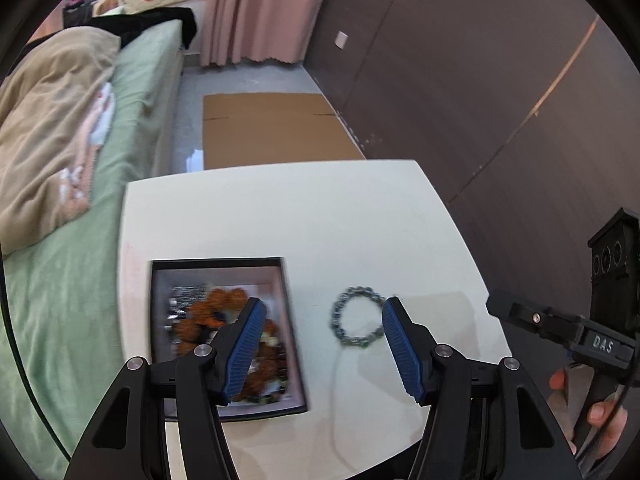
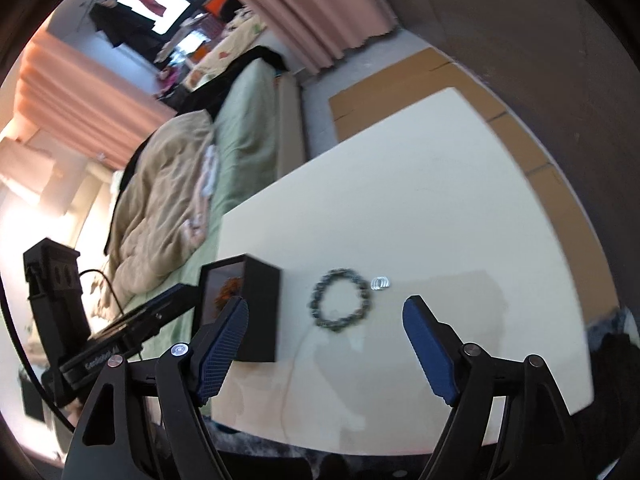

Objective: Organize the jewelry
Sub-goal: 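Lower the left gripper onto the grey stone bead bracelet and grasp it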

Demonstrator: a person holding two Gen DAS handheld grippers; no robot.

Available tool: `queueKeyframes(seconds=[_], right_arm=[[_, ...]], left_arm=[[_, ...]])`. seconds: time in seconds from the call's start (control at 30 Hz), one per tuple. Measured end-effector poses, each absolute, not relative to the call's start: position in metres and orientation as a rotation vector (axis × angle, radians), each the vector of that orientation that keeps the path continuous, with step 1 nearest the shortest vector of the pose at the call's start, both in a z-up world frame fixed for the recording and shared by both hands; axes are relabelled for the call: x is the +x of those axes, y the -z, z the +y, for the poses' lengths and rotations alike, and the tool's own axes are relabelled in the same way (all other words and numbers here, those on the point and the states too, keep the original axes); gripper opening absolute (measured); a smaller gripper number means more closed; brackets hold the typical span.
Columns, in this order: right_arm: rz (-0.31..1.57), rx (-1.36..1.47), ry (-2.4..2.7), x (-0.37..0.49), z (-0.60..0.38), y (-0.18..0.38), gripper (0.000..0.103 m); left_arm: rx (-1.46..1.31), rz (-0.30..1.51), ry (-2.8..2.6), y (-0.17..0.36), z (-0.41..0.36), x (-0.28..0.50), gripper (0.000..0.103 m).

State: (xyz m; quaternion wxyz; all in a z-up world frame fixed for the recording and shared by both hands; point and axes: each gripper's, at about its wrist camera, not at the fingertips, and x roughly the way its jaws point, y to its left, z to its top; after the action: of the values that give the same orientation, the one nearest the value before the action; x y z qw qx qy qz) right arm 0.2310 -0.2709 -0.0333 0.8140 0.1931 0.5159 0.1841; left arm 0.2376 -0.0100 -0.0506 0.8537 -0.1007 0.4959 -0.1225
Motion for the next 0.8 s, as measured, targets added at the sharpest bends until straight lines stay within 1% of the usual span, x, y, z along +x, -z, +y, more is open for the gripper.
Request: queueKeyframes(seconds=[0.43,0.5,0.57,0.7,0.77,0.8], right_arm=[[1.168,0.398,-0.247,0.246,-0.314,0.045,0.08],[1.171,0.401,-0.229,0.247,-0.32,0.045,0.08],[1.168,0.39,-0.203,0.249,-0.326,0.045,0.08],[1.168,0.373,-0.144,0.254,-0.337,0.046,0.08],[1.17,0.371,-0.124,0.258,-0.342,0.046,0.08],[1.171,0.371,-0.116,0.259,-0.344,0.047,0.08]], left_arm=[[-0.12,1.104,0.344,0.077,-0.069,0.252,0.061],[-0.101,1.113,0.357,0.082,-0.078,0.254,0.057],[-0.076,1.126,0.365,0.088,-0.087,0.256,0.05],[-0.02,1.163,0.39,0.103,-0.105,0.262,0.045],[0.0,1.184,0.392,0.111,-0.111,0.266,0.039],[0.007,1.193,0.395,0.114,-0.113,0.267,0.039]])
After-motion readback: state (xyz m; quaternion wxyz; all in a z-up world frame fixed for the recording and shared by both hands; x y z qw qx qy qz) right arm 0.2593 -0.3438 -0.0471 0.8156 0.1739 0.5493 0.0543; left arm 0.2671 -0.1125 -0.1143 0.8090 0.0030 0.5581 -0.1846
